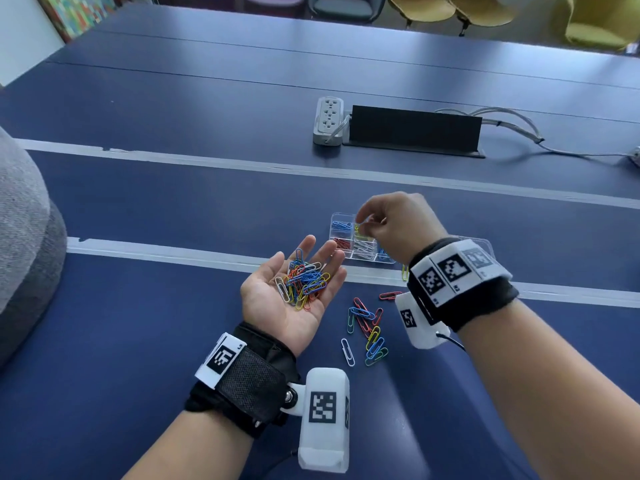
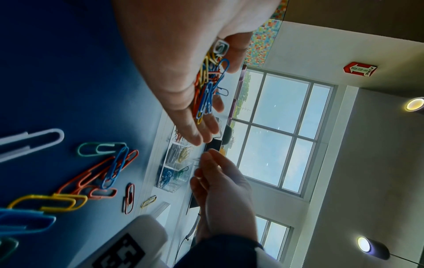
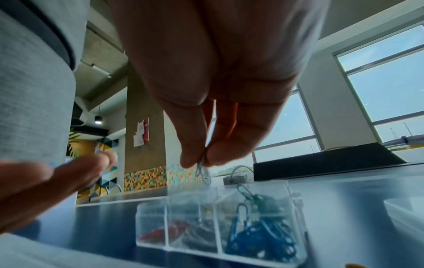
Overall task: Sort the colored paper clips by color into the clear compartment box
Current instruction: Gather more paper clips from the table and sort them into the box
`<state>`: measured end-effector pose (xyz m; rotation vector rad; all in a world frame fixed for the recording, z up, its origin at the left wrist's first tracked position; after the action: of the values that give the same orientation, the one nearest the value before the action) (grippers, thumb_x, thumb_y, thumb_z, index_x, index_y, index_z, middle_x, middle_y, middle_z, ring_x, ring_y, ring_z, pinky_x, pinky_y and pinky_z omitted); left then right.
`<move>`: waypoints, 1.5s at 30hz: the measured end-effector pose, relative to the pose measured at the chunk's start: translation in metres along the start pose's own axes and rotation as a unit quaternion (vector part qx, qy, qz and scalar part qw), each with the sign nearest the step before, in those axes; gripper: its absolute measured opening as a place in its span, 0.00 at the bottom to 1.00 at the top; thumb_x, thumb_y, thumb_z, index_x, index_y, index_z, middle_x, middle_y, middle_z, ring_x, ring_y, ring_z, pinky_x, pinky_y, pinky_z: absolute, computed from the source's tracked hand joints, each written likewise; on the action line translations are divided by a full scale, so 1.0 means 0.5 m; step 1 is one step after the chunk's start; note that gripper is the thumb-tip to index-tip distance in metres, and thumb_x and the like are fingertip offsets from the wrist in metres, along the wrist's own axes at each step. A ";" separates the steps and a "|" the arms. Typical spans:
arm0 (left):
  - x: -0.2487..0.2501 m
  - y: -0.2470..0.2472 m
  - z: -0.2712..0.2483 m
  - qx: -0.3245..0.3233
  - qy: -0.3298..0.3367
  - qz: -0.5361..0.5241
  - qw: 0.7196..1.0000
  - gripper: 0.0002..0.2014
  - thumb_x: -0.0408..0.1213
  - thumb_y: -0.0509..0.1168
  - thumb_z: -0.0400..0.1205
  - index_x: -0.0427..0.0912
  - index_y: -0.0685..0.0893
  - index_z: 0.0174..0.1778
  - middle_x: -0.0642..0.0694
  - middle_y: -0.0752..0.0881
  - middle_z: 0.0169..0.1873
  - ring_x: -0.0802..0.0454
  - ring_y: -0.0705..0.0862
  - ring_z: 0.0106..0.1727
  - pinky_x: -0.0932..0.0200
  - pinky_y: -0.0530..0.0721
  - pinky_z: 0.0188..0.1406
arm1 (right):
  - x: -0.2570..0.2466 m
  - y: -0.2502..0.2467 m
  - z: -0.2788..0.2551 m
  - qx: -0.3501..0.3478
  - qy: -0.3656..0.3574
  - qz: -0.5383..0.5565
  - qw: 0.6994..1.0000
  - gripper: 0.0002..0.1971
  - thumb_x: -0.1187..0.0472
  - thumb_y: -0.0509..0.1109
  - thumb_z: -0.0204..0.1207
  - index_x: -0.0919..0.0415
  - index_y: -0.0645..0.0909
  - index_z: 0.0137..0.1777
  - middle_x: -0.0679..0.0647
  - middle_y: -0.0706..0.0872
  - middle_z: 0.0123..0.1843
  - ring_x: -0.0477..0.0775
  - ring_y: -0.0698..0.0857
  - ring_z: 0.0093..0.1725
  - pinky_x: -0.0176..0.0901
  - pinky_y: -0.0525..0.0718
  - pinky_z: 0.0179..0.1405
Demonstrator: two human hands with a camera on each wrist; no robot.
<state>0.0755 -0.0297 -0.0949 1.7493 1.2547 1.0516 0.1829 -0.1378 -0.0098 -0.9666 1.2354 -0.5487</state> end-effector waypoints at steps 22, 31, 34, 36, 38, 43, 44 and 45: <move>-0.001 0.032 -0.006 -0.008 0.004 0.018 1.000 0.25 0.45 0.51 0.84 0.34 0.77 0.71 0.28 0.86 0.56 0.34 0.88 0.53 0.40 0.83 0.60 | -0.120 0.018 -0.100 -0.123 -0.156 -0.004 0.980 0.07 0.62 0.72 0.71 0.53 0.89 0.45 0.49 0.89 0.38 0.47 0.83 0.36 0.45 0.83 0.46; -0.011 0.044 -0.009 -0.026 -0.002 -0.007 1.000 0.25 0.42 0.55 0.77 0.33 0.79 0.67 0.31 0.88 0.48 0.36 0.89 0.45 0.45 0.90 0.42 | -0.126 0.023 -0.102 -0.095 -0.143 -0.002 0.985 0.03 0.59 0.73 0.68 0.53 0.88 0.39 0.50 0.87 0.35 0.51 0.83 0.37 0.48 0.83 0.44; -0.008 0.036 -0.008 -0.013 -0.001 0.014 1.000 0.25 0.43 0.54 0.79 0.34 0.80 0.68 0.30 0.87 0.55 0.35 0.87 0.54 0.36 0.83 0.58 | -0.123 0.003 -0.100 -0.075 -0.140 0.040 0.986 0.05 0.64 0.73 0.67 0.55 0.88 0.39 0.48 0.88 0.33 0.46 0.83 0.32 0.42 0.82 0.41; -0.006 0.035 -0.008 -0.012 0.004 0.009 1.000 0.24 0.42 0.53 0.81 0.34 0.79 0.68 0.30 0.86 0.58 0.35 0.86 0.58 0.34 0.80 0.62 | -0.125 -0.003 -0.097 -0.068 -0.146 0.057 0.985 0.06 0.66 0.72 0.68 0.56 0.89 0.41 0.47 0.87 0.32 0.44 0.81 0.32 0.37 0.81 0.40; -0.006 0.036 -0.007 -0.014 0.007 0.002 1.000 0.24 0.41 0.54 0.80 0.33 0.79 0.69 0.32 0.85 0.61 0.35 0.85 0.58 0.31 0.79 0.61 | -0.127 -0.006 -0.094 -0.061 -0.157 0.062 0.984 0.09 0.68 0.70 0.70 0.55 0.89 0.46 0.48 0.85 0.35 0.44 0.80 0.34 0.33 0.78 0.41; -0.005 0.039 -0.006 -0.020 0.005 -0.006 1.000 0.25 0.41 0.56 0.76 0.34 0.80 0.67 0.34 0.87 0.53 0.38 0.88 0.51 0.37 0.85 0.54 | -0.136 0.010 -0.101 -0.086 -0.184 0.041 0.978 0.12 0.68 0.67 0.75 0.53 0.89 0.49 0.55 0.84 0.41 0.53 0.82 0.38 0.42 0.78 0.43; -0.005 0.039 -0.007 -0.019 0.004 -0.006 1.000 0.25 0.41 0.56 0.76 0.34 0.81 0.67 0.35 0.87 0.53 0.39 0.87 0.51 0.39 0.86 0.53 | -0.137 0.015 -0.102 -0.090 -0.185 0.040 0.978 0.11 0.68 0.67 0.75 0.53 0.89 0.48 0.55 0.84 0.41 0.52 0.81 0.38 0.41 0.78 0.43; -0.006 0.039 -0.008 -0.019 0.002 -0.005 1.000 0.25 0.41 0.56 0.76 0.33 0.81 0.66 0.35 0.87 0.53 0.40 0.87 0.52 0.40 0.86 0.51 | -0.139 0.018 -0.103 -0.087 -0.186 0.041 0.978 0.11 0.67 0.68 0.74 0.52 0.89 0.46 0.53 0.83 0.41 0.50 0.80 0.37 0.40 0.77 0.42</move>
<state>0.0785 -0.0373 -0.0765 1.7115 1.2371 1.0672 0.1135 -0.0938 0.0180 -1.1037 0.9903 -0.1825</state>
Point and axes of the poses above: each hand's wrist, its own z-axis towards the middle knuckle, its own y-axis out of the palm, x = y × z, the point moved 9 cm from there along z, towards the middle knuckle
